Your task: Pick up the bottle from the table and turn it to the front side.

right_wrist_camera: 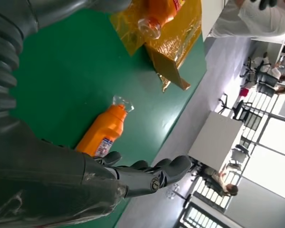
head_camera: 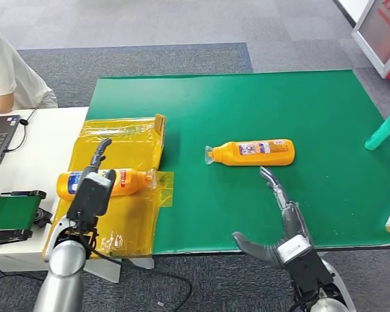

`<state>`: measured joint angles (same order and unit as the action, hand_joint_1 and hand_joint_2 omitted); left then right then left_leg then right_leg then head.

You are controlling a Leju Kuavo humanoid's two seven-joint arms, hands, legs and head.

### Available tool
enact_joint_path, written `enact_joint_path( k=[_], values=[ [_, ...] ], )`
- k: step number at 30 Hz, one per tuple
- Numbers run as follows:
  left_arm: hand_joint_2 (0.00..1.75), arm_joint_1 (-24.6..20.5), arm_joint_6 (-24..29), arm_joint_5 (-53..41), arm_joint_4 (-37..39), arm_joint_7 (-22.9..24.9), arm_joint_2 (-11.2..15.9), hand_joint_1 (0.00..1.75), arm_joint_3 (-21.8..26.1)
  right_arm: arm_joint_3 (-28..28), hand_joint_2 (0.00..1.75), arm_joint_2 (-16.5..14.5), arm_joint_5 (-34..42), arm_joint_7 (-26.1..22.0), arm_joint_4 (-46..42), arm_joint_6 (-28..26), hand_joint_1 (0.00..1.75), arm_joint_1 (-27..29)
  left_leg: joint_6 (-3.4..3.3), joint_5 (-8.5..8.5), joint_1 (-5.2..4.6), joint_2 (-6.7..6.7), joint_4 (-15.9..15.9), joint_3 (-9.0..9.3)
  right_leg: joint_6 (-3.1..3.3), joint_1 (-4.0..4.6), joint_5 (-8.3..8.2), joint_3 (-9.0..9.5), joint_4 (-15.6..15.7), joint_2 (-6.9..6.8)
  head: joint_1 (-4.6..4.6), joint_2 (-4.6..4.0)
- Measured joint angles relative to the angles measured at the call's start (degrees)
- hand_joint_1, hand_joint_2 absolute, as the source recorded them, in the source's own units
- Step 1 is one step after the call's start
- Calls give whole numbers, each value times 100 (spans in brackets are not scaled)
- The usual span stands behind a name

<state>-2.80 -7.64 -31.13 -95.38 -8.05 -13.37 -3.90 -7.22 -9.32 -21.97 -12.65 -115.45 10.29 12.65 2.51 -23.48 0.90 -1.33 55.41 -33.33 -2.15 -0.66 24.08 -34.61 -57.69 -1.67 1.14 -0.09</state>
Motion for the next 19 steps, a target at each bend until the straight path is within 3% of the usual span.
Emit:
enact_joint_path(
  k=[4, 5, 9, 16, 18, 19],
  values=[
    [175, 476, -411, 774, -772, -58, 56, 0, -141, -20, 0, -1, 85, 82, 91, 95, 0, 46, 0, -1, 0, 0, 0, -3, 0, 1, 2, -1, 0, 0, 1, 0],
    [175, 569, -513, 894, -939, -54, 81, 0, -200, -43, 0, 0, 96, 126, 131, 94, 0, 34, 0, -1, 0, 0, 0, -4, 0, 1, 2, -1, 0, 0, 1, -1],
    [175, 873, -666, 1597, -1374, 285, 229, 0, -391, -177, 175, 3, 232, 559, 368, 75, 0, -98, -1, -2, 0, 0, 0, -4, -1, 0, 1, 1, 0, 0, 1, 0],
    [175, 1372, -522, 2371, -1691, 728, 434, 0, -364, -295, 175, 8, 534, 1091, 714, -281, 0, -390, -1, 3, 0, 0, 0, -4, -2, 1, -1, 1, 0, -1, 0, -1],
    [175, 1444, -497, 2439, -1771, 763, 434, 0, -336, -295, 87, 7, 571, 1127, 757, -335, 0, -444, -1, 3, 0, 0, 0, -5, -3, 1, -1, 1, 0, -1, 2, -1],
    [175, 1458, -492, 2449, -1789, 772, 434, 0, -331, -295, 58, 7, 576, 1132, 767, -340, 0, -457, -1, 2, 0, 0, 0, -5, -3, 0, -1, 1, 0, -1, 1, -1]
  ],
)
